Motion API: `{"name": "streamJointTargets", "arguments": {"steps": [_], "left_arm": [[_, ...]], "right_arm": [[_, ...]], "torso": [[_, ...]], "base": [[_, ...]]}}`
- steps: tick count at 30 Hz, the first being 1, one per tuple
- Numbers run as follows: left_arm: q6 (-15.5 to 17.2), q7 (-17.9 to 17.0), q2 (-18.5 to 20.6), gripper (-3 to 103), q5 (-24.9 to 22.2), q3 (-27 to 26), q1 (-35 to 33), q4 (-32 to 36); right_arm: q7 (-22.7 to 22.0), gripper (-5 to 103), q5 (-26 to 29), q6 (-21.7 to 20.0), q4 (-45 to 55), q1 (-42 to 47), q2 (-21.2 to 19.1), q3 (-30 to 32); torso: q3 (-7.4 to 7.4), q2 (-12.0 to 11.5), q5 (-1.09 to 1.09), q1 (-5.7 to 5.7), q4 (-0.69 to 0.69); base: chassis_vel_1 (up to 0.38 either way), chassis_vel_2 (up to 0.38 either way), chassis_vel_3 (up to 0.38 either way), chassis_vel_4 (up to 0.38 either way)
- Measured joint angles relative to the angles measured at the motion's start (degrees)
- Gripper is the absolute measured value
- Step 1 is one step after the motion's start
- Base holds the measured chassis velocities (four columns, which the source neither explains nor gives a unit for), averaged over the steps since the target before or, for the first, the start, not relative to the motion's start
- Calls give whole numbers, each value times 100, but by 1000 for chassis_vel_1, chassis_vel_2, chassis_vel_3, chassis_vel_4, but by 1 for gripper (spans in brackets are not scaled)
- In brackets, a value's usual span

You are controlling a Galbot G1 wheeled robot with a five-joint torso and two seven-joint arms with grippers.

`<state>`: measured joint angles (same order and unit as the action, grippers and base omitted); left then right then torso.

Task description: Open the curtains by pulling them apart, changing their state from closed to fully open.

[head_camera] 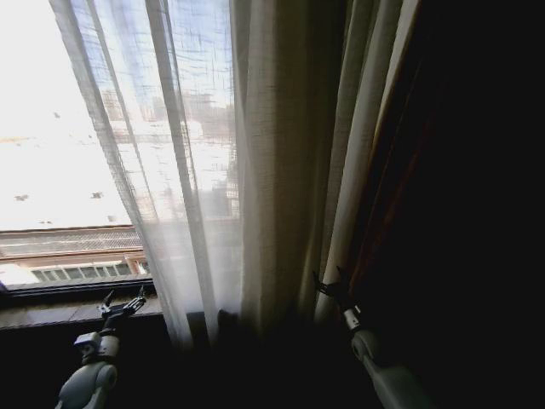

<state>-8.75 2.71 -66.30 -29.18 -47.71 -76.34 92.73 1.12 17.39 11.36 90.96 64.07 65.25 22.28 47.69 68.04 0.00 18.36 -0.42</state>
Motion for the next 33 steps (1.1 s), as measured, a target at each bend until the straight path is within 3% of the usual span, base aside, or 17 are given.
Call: {"name": "streamJointTargets", "arguments": {"steps": [16,33], "left_arm": [[0,0,0,100,0,0,0,0],[0,0,0,100,0,0,0,0]], "right_arm": [[-3,100,-42,8,161,104,40,-48],[45,100,-33,34,207,137,-1,-8]], "torso": [[0,0,1,0,0],[0,0,-1,0,0]], "base": [[101,58,-95,-54],[307,281,-314,-280]]}}
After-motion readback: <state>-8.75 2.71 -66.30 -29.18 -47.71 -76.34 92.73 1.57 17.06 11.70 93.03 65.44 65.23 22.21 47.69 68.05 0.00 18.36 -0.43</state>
